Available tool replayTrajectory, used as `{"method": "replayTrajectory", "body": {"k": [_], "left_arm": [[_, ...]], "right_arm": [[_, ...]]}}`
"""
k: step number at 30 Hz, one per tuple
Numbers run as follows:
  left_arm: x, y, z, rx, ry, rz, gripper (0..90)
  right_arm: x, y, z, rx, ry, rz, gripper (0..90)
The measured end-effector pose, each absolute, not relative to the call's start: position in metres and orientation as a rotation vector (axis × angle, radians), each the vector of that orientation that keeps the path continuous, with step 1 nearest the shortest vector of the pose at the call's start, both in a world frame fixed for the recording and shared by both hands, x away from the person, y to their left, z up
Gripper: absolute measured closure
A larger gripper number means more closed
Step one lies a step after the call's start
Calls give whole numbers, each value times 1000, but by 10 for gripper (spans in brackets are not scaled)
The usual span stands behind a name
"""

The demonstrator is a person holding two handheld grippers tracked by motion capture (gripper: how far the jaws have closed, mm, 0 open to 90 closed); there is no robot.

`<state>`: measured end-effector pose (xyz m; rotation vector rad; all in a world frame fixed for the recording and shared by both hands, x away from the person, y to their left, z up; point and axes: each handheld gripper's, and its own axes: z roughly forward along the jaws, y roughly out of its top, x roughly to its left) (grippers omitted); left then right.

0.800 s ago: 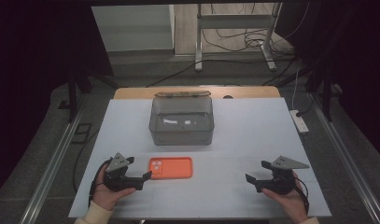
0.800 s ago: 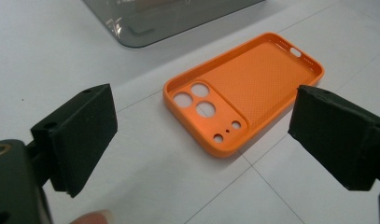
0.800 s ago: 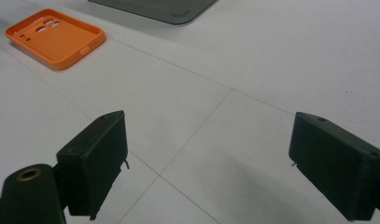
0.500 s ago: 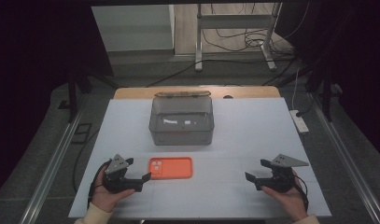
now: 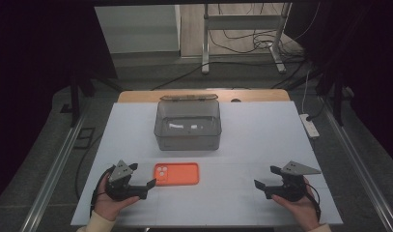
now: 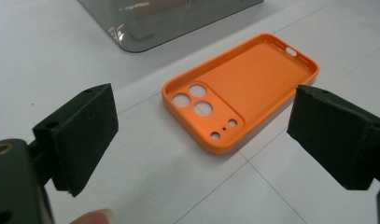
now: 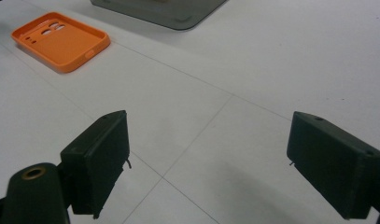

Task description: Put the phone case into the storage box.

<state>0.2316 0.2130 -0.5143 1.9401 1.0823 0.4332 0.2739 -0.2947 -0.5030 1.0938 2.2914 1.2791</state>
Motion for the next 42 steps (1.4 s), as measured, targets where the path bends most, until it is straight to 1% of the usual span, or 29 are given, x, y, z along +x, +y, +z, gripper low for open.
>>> {"method": "replayTrajectory", "body": {"k": [9, 20, 25, 33, 42], "left_arm": [[228, 214, -513, 1940, 1078, 445, 87], [233, 212, -508, 1937, 1050, 439, 90], [239, 210, -505, 1942, 1044, 442, 93], [253, 189, -494, 1978, 989, 432, 94], [258, 190, -489, 1989, 983, 439, 103]], "right_arm": [[278, -293, -500, 1086, 2285, 1290, 135], [275, -293, -500, 1085, 2292, 1277, 136], [275, -295, -502, 1087, 2306, 1275, 136], [276, -289, -503, 1077, 2323, 1270, 137], [277, -290, -502, 1073, 2321, 1276, 137]]}}
